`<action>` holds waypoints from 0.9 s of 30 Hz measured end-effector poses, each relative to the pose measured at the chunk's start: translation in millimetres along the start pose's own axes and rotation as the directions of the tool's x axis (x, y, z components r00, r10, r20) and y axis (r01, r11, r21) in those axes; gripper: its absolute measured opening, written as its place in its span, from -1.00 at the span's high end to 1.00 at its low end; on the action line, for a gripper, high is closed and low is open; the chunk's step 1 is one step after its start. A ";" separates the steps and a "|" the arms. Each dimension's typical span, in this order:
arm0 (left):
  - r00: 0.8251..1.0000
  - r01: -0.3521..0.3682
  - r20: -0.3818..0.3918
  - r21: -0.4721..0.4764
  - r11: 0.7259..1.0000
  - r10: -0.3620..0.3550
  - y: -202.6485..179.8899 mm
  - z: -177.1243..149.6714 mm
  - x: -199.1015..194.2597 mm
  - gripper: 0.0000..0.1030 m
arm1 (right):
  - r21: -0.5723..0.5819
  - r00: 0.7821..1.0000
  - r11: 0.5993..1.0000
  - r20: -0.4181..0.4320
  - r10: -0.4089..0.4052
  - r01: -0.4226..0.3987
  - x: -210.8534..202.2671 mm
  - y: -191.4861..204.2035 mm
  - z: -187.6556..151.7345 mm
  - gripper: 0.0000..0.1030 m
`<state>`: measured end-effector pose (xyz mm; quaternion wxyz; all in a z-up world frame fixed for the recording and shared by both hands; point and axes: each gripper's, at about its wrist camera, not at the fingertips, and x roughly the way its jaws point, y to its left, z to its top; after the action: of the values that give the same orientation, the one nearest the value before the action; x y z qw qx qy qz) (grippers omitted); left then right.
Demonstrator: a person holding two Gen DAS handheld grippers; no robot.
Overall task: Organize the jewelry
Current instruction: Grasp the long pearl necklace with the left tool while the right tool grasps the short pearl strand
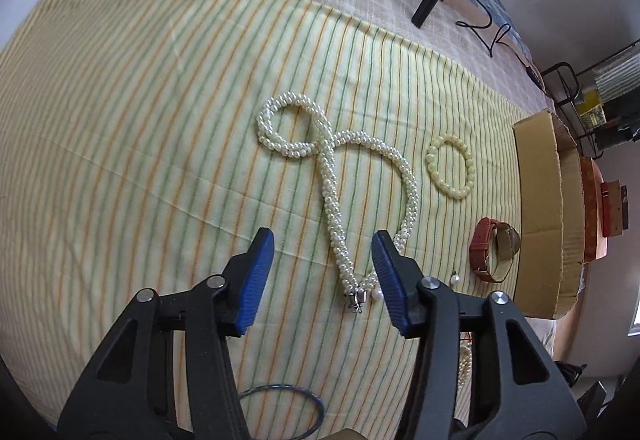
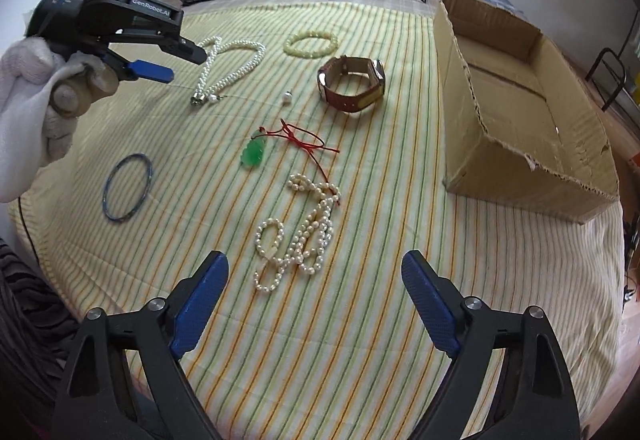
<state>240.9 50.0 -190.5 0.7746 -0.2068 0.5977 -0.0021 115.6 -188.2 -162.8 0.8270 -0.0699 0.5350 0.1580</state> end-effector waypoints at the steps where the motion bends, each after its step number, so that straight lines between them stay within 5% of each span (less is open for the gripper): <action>1: 1.000 -0.007 0.000 0.002 1.000 0.007 -1.4 -0.3 2.0 0.00 | 0.002 1.000 1.000 -0.002 0.003 -0.003 0.4 -0.5 0.0 -0.71; 5: 1.000 -0.020 -0.010 -0.007 1.000 0.020 -2.1 0.6 10.0 0.03 | -0.006 1.000 1.000 -0.005 0.010 -0.010 0.4 1.2 0.7 -0.54; 13: 0.998 -0.064 -0.010 -0.012 0.998 0.064 -7.5 7.7 24.7 0.17 | -0.004 1.000 1.000 -0.014 0.009 -0.009 3.5 1.0 1.3 -0.54; 21: 0.993 -0.114 0.029 -0.001 0.993 0.114 -10.2 9.9 29.5 0.77 | -0.002 0.999 1.000 -0.049 0.007 -0.007 16.8 0.6 3.2 -0.54; 27: 0.996 -0.088 0.026 -0.015 0.996 0.088 -2.7 12.7 28.1 0.87 | -0.088 0.996 0.995 -0.075 -0.057 0.050 32.7 15.2 2.5 -0.54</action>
<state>261.4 44.6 -213.1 0.7803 -0.1857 0.5959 0.0391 125.1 -167.1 -190.6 0.8057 -0.1259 0.5574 0.1559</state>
